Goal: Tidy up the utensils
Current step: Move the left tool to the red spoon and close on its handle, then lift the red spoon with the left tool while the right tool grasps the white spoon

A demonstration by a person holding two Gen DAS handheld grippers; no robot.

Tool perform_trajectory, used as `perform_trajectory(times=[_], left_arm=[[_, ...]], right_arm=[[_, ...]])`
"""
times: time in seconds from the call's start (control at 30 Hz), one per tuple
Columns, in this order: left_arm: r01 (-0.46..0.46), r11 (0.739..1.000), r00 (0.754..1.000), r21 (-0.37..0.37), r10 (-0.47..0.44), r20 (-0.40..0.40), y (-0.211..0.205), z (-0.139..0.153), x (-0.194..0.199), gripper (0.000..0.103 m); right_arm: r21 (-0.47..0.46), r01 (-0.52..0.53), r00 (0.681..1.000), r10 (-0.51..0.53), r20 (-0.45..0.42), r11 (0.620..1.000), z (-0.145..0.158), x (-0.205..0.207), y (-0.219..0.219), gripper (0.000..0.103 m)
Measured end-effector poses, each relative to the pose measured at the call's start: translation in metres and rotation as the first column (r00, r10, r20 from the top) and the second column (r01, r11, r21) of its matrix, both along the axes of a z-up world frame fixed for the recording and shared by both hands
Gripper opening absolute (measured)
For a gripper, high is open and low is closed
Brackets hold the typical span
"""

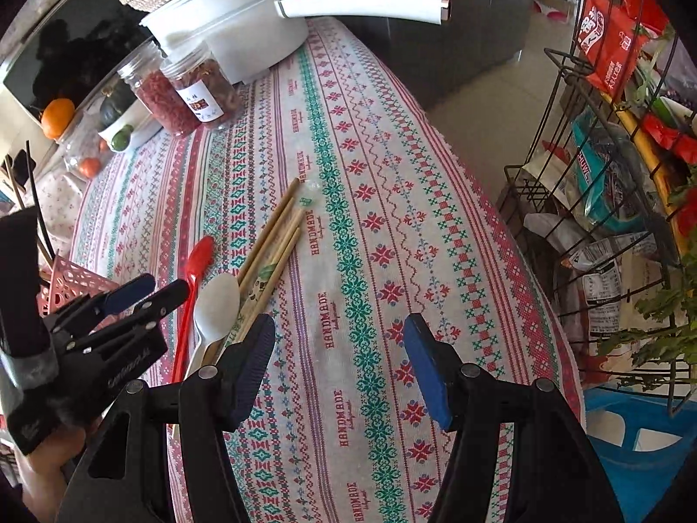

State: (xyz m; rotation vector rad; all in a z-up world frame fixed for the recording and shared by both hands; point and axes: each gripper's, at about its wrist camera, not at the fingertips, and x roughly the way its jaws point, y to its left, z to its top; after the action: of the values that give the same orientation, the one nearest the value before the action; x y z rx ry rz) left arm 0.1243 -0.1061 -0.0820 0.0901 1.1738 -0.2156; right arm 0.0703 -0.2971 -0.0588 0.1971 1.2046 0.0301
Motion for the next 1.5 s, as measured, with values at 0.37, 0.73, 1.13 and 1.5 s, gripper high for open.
perform_trajectory(times=[0.37,0.73,1.13,1.5], left_arm=[[-0.005,0.999,0.994,0.034,0.009,-0.106,-0.015,-0.026,0.039,0.033],[-0.008,0.999,1.0,-0.043,0.008,0.003,0.014,0.008,0.003,0.029],[0.013,0.993,0.989,-0.121,0.005,0.147,0.072,0.059,-0.079,0.029],[0.002,0.99,0.981,-0.14,0.025,0.192,0.107,0.077,-0.11,0.029]], right_arm=[[0.001,0.017,0.999,-0.017,-0.044,1.0,-0.016,0.012,-0.012,0.064],[0.08,-0.006,0.997,0.012,-0.08,0.997,-0.02,0.011,0.011,0.064],[0.199,-0.026,0.993,0.049,-0.111,0.98,-0.028,0.022,0.065,0.057],[0.104,-0.021,0.99,0.036,-0.139,0.994,-0.047,0.042,0.093,0.037]])
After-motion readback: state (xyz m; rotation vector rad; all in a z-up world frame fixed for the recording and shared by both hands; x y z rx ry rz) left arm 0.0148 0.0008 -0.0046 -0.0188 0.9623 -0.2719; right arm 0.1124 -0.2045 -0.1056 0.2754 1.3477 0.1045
